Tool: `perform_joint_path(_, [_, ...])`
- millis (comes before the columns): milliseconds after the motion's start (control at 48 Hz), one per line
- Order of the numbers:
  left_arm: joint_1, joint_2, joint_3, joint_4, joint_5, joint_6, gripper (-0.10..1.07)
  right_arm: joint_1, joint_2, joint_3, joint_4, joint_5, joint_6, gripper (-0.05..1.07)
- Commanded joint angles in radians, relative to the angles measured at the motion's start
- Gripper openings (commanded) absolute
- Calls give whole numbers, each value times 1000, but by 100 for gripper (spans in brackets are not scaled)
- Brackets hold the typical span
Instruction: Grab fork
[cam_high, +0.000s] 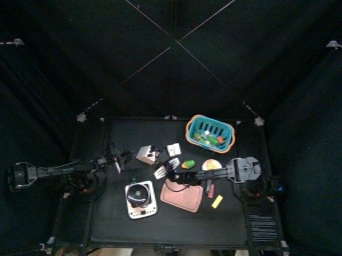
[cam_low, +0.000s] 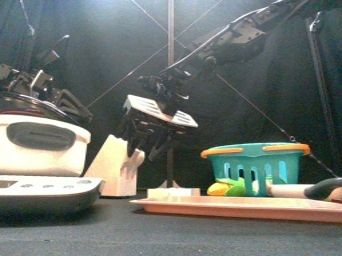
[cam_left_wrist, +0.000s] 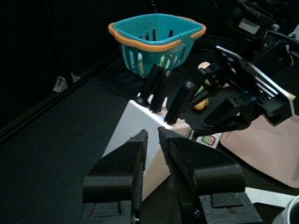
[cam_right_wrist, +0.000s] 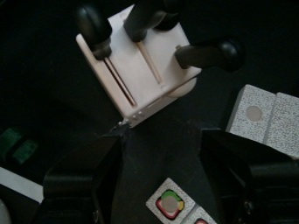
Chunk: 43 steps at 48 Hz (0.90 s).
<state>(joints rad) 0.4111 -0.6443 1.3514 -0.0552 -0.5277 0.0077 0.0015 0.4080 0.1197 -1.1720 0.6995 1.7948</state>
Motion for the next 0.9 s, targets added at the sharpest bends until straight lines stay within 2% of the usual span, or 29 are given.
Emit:
perform_joint_path(0, [-2, 2, -11, 0, -3, 0, 63, 0, -17, -31, -5, -8, -2, 89])
perform_joint_path(229, [-2, 2, -11, -2, 9, 0, 63, 9, -20, -6, -12, -52, -15, 89])
perform_joint_path(646, [2, 9, -11, -2, 15, 0, 63, 8, -28, 35, -149, -75, -12, 89])
perform_joint_path(875, [6, 52, -20, -26, 15, 0, 63, 6, -28, 34, -201, -80, -12, 89])
